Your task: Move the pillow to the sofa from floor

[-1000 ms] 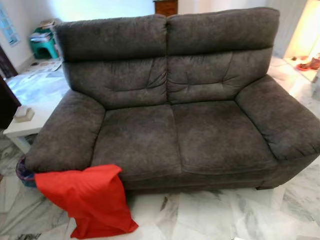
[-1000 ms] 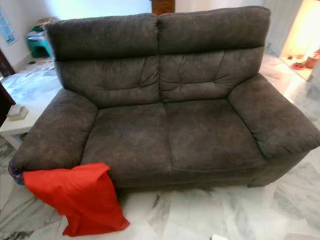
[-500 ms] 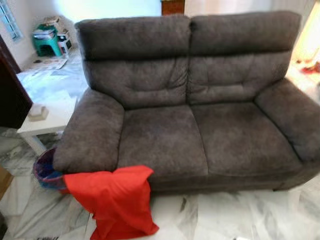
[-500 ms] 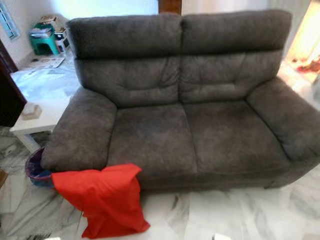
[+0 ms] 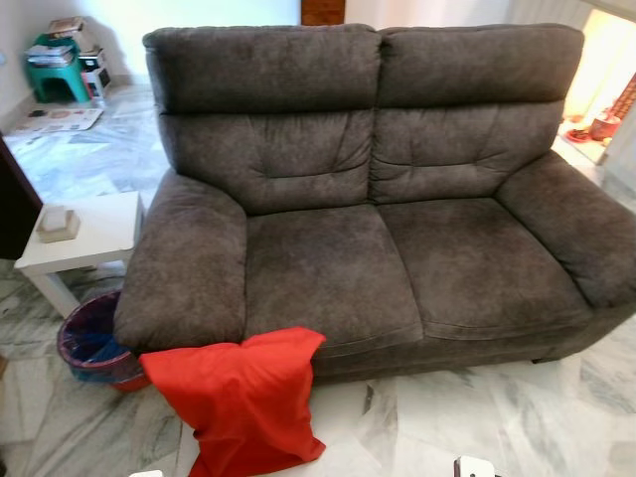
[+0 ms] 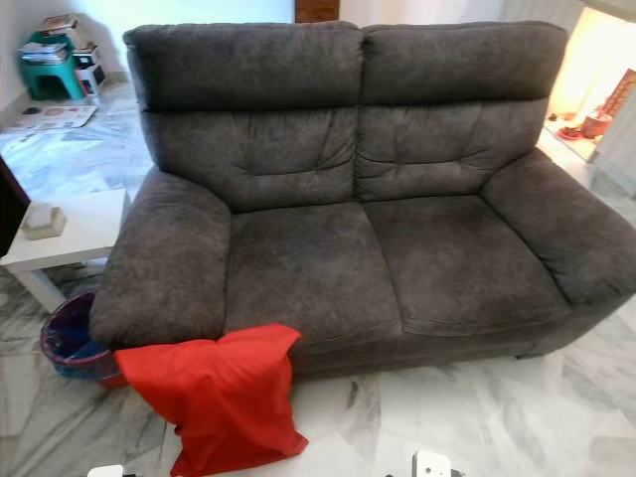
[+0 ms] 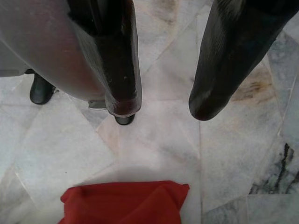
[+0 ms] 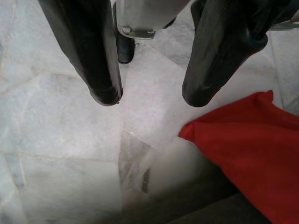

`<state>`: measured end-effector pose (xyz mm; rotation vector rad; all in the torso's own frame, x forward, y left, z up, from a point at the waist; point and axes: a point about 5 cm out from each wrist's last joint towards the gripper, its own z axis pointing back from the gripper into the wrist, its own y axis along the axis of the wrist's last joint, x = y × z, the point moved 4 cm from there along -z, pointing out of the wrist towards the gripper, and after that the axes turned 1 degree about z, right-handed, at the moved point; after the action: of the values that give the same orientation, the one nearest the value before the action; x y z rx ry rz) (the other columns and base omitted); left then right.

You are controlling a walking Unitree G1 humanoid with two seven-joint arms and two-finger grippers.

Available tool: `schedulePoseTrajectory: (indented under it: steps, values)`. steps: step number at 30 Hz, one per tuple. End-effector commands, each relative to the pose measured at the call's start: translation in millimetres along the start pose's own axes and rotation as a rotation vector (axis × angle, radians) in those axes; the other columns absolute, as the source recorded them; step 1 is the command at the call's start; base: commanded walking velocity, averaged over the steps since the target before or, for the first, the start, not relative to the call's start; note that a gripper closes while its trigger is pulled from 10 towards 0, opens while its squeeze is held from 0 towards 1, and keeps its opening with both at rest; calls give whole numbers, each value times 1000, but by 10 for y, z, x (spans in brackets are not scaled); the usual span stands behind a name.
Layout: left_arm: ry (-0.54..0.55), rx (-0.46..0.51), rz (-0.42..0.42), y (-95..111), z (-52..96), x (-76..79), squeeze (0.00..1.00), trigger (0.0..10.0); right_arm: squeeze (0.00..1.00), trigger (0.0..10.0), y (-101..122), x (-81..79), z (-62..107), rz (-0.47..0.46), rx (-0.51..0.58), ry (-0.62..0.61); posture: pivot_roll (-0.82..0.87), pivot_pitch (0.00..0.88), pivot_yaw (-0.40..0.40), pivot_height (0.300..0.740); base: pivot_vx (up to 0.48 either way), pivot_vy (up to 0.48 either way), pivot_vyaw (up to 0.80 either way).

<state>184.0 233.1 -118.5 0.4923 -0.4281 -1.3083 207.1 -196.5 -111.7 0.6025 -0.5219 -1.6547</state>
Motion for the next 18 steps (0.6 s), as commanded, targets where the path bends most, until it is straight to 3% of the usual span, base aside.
schedulePoseTrajectory:
  steps: [1, 18]
  values:
    - [11, -29, 13, -88, 11, -9, 0, 10000, 0, 10000, -34, 32, 10, 7, -15, -8, -67, 35, 8, 740, 0, 0, 0]
    - [-8, -24, 31, -8, -32, 176, 0, 10000, 0, 10000, -9, 103, 14, 30, -19, -22, -75, 6, -15, 740, 0, 0, 0]
